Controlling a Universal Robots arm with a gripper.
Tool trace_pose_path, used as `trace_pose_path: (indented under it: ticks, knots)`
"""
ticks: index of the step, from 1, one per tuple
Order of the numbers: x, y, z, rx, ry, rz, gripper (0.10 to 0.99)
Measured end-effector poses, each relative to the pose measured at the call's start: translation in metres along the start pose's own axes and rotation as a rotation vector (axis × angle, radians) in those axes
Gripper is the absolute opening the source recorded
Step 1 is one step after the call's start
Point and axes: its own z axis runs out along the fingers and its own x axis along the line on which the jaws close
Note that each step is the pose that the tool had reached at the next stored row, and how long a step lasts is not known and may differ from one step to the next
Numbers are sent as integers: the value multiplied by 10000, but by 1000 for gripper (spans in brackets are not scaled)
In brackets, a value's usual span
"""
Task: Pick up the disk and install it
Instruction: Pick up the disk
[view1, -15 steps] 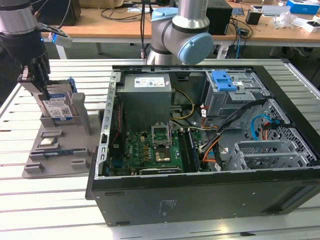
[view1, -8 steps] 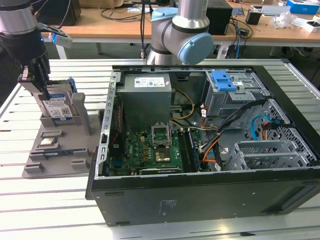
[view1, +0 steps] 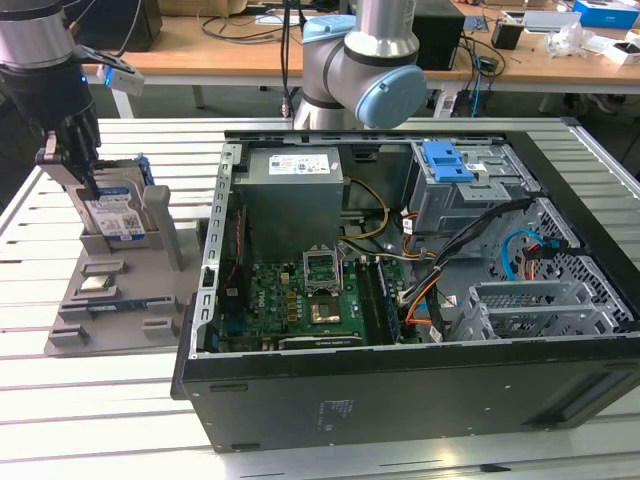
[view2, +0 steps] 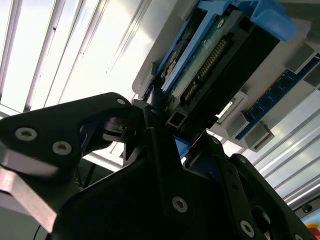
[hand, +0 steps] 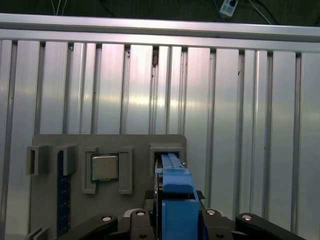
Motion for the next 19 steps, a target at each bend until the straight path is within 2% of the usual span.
trace_pose_path:
  ticks: [2, 8, 11, 16, 19]
  knots:
    - [0, 3, -59, -1, 0, 0, 369]
    - [-2, 14, -306, -3, 1, 1, 369]
    - [-5, 21, -471, -2, 0, 1, 369]
    - [-11, 30, -696, -2, 0, 1, 369]
    - [-17, 38, -869, -2, 1, 0, 369]
